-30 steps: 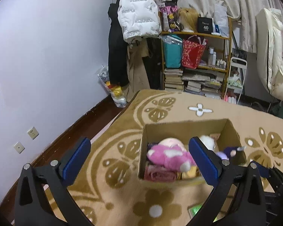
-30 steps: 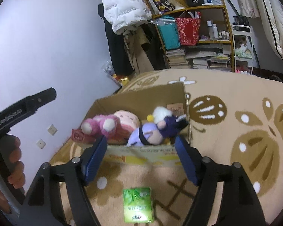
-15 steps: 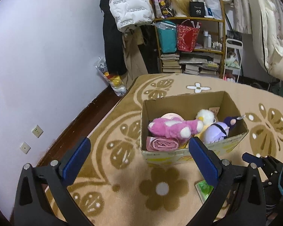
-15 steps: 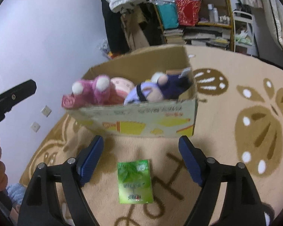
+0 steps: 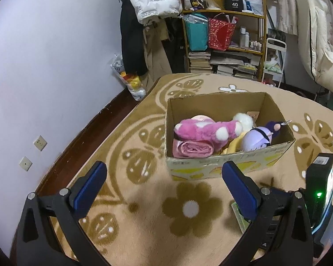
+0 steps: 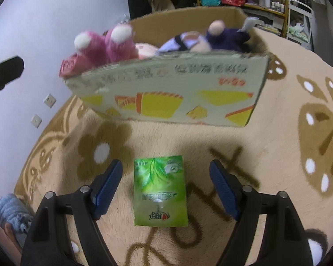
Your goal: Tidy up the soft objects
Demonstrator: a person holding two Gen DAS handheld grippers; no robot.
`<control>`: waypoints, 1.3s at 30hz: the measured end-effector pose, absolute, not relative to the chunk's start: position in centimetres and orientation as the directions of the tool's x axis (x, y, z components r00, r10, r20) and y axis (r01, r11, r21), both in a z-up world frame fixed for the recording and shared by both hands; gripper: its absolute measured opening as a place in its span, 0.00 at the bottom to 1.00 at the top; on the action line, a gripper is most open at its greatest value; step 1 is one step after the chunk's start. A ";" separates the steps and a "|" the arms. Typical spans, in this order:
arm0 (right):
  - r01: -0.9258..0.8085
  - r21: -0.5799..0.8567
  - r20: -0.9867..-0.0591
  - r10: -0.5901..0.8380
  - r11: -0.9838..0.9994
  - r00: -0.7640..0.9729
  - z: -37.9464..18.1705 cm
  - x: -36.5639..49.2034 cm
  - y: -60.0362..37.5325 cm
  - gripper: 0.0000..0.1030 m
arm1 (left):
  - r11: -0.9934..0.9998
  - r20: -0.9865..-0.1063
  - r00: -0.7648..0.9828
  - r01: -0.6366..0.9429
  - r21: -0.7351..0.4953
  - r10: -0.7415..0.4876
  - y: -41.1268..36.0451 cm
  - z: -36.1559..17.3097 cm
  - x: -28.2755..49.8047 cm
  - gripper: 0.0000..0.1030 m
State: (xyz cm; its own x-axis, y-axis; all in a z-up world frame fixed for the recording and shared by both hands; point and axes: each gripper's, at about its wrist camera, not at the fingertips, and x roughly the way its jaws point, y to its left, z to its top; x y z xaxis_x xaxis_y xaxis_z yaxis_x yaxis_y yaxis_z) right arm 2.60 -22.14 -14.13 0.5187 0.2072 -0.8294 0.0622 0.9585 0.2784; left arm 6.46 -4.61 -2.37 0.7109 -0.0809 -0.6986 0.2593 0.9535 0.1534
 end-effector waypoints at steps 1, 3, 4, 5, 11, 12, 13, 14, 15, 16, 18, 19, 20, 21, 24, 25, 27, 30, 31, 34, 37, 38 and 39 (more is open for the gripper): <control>0.056 0.269 -0.838 0.205 0.961 0.505 -14.5 2.7 -21.9 0.75 | 0.955 -0.703 0.707 0.255 0.150 -0.079 -4.5 -2.5 6.5 1.00; 0.050 0.250 -0.853 0.195 0.967 0.484 -15.0 2.9 -21.5 0.67 | 0.957 -0.708 0.702 0.250 0.143 -0.078 -4.1 -2.7 6.6 1.00; 0.042 0.241 -0.860 0.193 0.970 0.473 -15.2 3.0 -21.4 0.57 | 0.959 -0.708 0.702 0.246 0.140 -0.077 -4.0 -2.7 6.6 1.00; 0.032 0.242 -0.862 0.200 0.970 0.465 -15.3 3.1 -21.2 0.54 | 0.960 -0.708 0.702 0.244 0.137 -0.077 -4.0 -2.7 6.6 1.00; 0.019 0.243 -0.872 0.210 0.970 0.441 -15.8 3.6 -20.7 0.56 | 0.961 -0.702 0.707 0.244 0.129 -0.085 -4.0 -2.6 6.6 1.00; 0.018 0.241 -0.874 0.208 0.970 0.439 -15.8 3.6 -20.7 0.55 | 0.961 -0.703 0.706 0.245 0.130 -0.085 -4.1 -2.7 6.6 1.00; 0.013 0.231 -0.875 0.201 0.973 0.441 -15.8 3.7 -20.6 0.54 | 0.960 -0.703 0.706 0.246 0.131 -0.085 -4.1 -2.7 6.6 1.00; 0.006 0.220 -0.874 0.195 0.975 0.445 -15.7 3.8 -20.4 0.53 | 0.960 -0.704 0.705 0.247 0.131 -0.085 -4.1 -2.7 6.6 1.00; -0.002 0.210 -0.871 0.188 0.978 0.454 -15.5 3.8 -20.4 0.52 | 0.960 -0.705 0.704 0.248 0.130 -0.086 -4.2 -2.7 6.6 1.00; -0.012 0.200 -0.866 0.182 0.980 0.466 -15.2 3.9 -20.3 0.51 | 0.960 -0.705 0.704 0.248 0.129 -0.087 -4.2 -2.7 6.6 1.00; -0.019 0.206 -0.854 0.189 0.978 0.484 -14.8 3.9 -20.2 0.51 | 0.959 -0.703 0.706 0.250 0.131 -0.088 -4.3 -2.6 6.5 1.00; -0.018 0.210 -0.849 0.191 0.977 0.493 -14.5 3.9 -20.3 0.50 | 0.959 -0.701 0.708 0.250 0.133 -0.087 -4.3 -2.5 6.5 1.00; -0.016 0.216 -0.839 0.194 0.976 0.508 -14.1 3.8 -20.4 0.50 | 0.959 -0.699 0.710 0.249 0.134 -0.087 -4.3 -2.5 6.4 1.00; -0.013 0.223 -0.826 0.197 0.975 0.528 -13.5 3.7 -20.6 0.50 | 0.959 -0.697 0.712 0.248 0.134 -0.087 -4.3 -2.4 6.4 1.00; -0.003 0.252 -0.770 0.202 0.968 0.605 -11.5 3.0 -21.4 0.50 | 0.961 -0.691 0.717 0.245 0.129 -0.090 -4.1 -2.1 6.3 0.99; -0.005 0.267 -0.748 0.211 0.964 0.629 -10.7 2.9 -21.7 0.50 | 0.961 -0.689 0.719 0.245 0.130 -0.091 -4.1 -2.1 6.3 0.99; -0.006 0.279 -0.706 0.209 0.960 0.676 -9.2 2.8 -22.2 0.50 | 0.962 -0.687 0.722 0.237 0.134 -0.082 -3.9 -2.1 6.4 0.99; -0.012 0.309 -0.643 0.218 0.951 0.734 -7.1 2.5 -23.0 0.50 | 0.966 -0.689 0.721 0.226 0.125 -0.079 -3.5 -2.1 6.6 0.99; -0.016 0.309 -0.622 0.215 0.951 0.753 -6.3 2.4 -23.1 0.50 | 0.967 -0.689 0.720 0.224 0.123 -0.079 -3.5 -2.1 6.6 0.99; -0.020 0.268 -0.568 0.174 0.963 0.804 -4.2 2.6 -23.1 0.50 | 0.967 -0.686 0.723 0.223 0.122 -0.080 -3.4 -2.0 6.6 0.99; -0.010 0.251 -0.529 0.146 0.968 0.836 -2.7 3.5 -23.5 0.50 | 0.966 -0.679 0.730 0.223 0.130 -0.077 -3.5 -2.0 6.6 0.99; 0.008 0.233 -0.530 0.120 0.973 0.839 -2.3 4.1 -23.7 0.50 | 0.966 -0.678 0.732 0.223 0.133 -0.076 -3.5 -2.0 6.6 0.99; 0.022 0.220 -0.533 0.102 0.975 0.840 -2.3 4.5 -23.8 0.50 | 0.965 -0.676 0.733 0.224 0.135 -0.075 -3.5 -2.0 6.7 0.99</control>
State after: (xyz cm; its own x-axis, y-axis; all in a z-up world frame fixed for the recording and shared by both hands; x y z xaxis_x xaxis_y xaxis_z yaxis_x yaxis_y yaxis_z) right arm 4.54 -23.75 -2.27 0.8397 0.1016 -0.5335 0.0218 0.9753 0.2200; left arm 6.66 -3.54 -2.02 0.7327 -0.0751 -0.6764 0.2238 0.9652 0.1353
